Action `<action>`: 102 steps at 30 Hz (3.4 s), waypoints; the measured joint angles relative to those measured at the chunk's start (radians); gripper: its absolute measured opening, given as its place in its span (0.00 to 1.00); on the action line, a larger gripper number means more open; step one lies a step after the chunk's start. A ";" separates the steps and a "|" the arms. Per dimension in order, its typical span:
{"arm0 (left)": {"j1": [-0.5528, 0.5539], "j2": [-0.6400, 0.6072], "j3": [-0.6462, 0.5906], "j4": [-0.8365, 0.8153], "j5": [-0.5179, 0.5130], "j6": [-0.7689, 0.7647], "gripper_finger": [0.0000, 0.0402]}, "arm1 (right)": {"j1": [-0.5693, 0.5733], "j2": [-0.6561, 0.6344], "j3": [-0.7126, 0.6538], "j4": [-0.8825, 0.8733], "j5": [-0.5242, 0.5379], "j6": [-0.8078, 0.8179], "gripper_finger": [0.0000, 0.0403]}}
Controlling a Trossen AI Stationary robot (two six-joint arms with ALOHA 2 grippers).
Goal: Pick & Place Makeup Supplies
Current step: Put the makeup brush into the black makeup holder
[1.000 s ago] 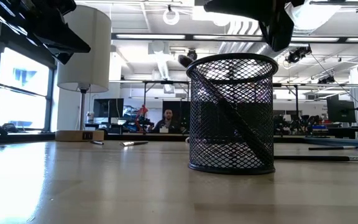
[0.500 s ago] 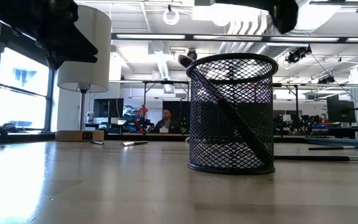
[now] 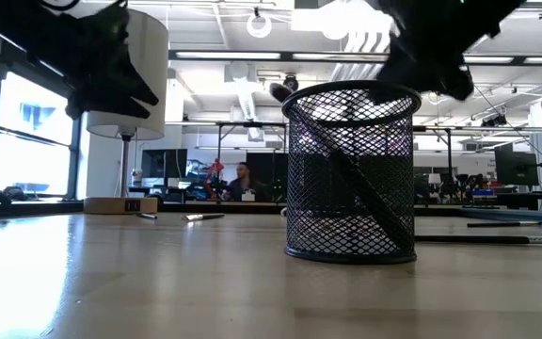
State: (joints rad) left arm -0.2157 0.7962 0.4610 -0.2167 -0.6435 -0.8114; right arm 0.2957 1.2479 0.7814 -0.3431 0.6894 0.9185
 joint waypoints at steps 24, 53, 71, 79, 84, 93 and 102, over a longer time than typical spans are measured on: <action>0.509 0.806 0.418 -0.533 0.231 -0.768 0.39 | -0.372 -0.421 -0.407 0.363 -0.583 -0.393 0.18; 0.276 0.918 0.422 -0.604 0.448 -0.459 0.02 | -0.474 -0.418 -0.407 0.363 -0.727 -0.583 0.18; 0.240 0.889 0.461 -0.663 0.495 -0.388 0.23 | -0.474 -0.418 -0.407 0.369 -0.740 -0.587 0.18; 0.246 0.880 0.461 -0.648 0.392 -0.384 0.29 | -0.474 -0.418 -0.407 0.369 -0.740 -0.608 0.18; 0.303 0.880 0.461 -0.605 0.379 -0.308 0.29 | -0.485 -0.418 -0.407 0.369 -0.741 -0.610 0.18; 0.442 0.878 0.461 -0.572 0.367 -0.187 0.29 | -0.506 -0.417 -0.407 0.369 -0.771 -0.605 0.18; 0.519 0.878 0.462 -0.492 0.407 -0.082 0.29 | -0.506 -0.417 -0.407 0.369 -0.772 -0.604 0.18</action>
State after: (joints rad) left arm 0.3031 1.6741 0.9230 -0.7084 -0.2369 -0.8936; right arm -0.2100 0.8307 0.3748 0.0261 -0.0822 0.3149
